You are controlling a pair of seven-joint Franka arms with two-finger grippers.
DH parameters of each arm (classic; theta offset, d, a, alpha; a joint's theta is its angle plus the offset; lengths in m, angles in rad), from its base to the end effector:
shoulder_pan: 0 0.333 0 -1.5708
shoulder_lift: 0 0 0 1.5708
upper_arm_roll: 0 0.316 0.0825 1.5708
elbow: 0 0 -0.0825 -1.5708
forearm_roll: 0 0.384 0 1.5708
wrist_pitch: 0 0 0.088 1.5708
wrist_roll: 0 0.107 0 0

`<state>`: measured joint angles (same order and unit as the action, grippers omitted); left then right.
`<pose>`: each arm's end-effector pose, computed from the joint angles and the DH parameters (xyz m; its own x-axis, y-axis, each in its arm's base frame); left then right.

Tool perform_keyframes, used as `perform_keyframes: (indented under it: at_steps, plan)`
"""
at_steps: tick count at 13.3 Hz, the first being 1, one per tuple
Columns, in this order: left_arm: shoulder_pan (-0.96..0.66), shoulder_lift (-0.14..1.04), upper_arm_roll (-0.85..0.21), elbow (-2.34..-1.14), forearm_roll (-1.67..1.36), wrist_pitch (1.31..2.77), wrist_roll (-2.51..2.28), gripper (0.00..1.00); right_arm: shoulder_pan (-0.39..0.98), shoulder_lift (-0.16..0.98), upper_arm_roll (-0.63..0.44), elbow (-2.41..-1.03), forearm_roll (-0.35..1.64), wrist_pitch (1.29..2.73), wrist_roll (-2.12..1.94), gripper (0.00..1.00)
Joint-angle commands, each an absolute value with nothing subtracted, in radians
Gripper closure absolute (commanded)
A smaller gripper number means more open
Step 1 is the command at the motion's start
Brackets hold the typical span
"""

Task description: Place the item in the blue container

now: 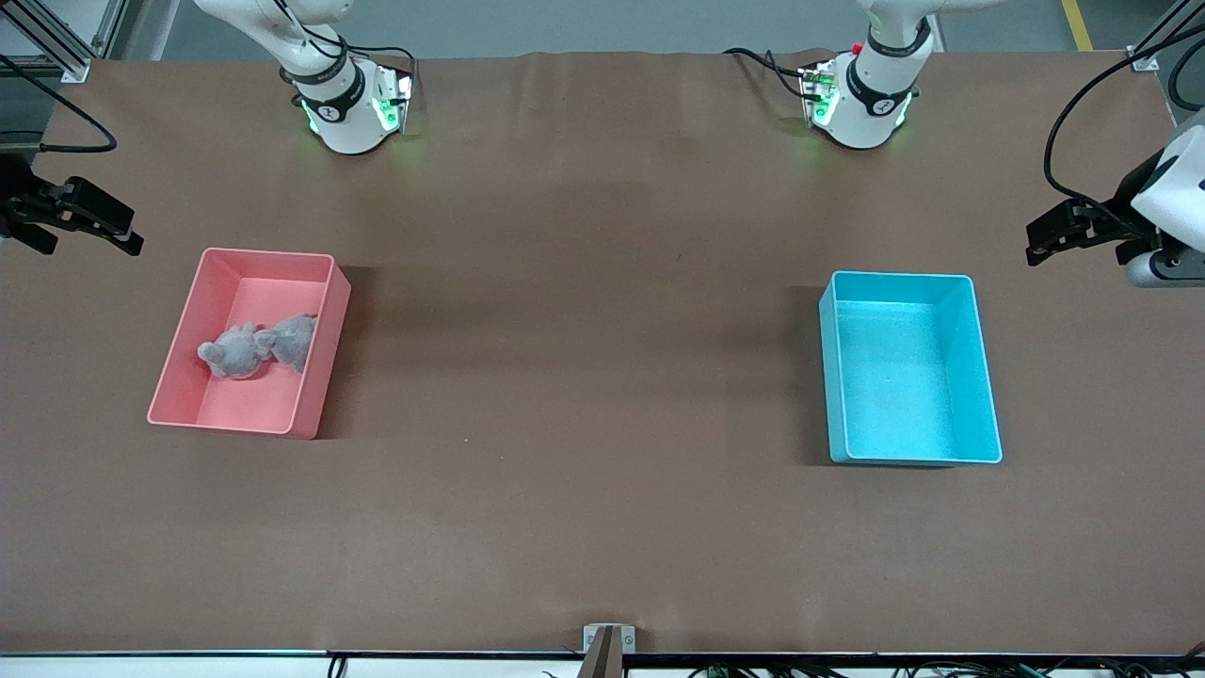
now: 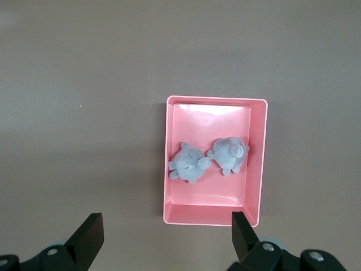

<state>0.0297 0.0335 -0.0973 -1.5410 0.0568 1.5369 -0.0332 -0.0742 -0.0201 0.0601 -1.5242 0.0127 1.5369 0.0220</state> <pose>0.5604 -0.0307 0.6171 0.9988 -0.0325 -0.0356 -0.0345 -0.9979 -0.0547 0.5452 -0.0059 0.6544 0.9988 -0.0356 0.0325 -0.0352 -0.9993 -0.0122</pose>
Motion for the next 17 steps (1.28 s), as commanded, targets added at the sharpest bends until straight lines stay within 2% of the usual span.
perform_keyframes:
  at_steps: [1, 6, 15, 17]
  plan:
    - [0.028, 0.057, -0.100, -1.509, 0.077, 1.532, -0.032, 0.00, -0.078, -0.035, 0.063, -1.532, 0.017, 1.540, 0.032, 0.00]
    - [0.025, 0.084, -0.101, -1.476, 0.080, 1.531, -0.025, 0.00, -0.077, -0.037, 0.063, -1.532, 0.017, 1.536, 0.034, 0.00]
    - [0.028, 0.087, -0.103, -1.483, 0.074, 1.529, -0.034, 0.00, -0.087, -0.020, 0.061, -1.539, -0.023, 1.558, 0.005, 0.00]
    - [0.028, 0.089, -0.103, -1.485, 0.074, 1.529, -0.034, 0.00, -0.132, 0.011, 0.061, -1.568, -0.069, 1.536, -0.151, 0.00]
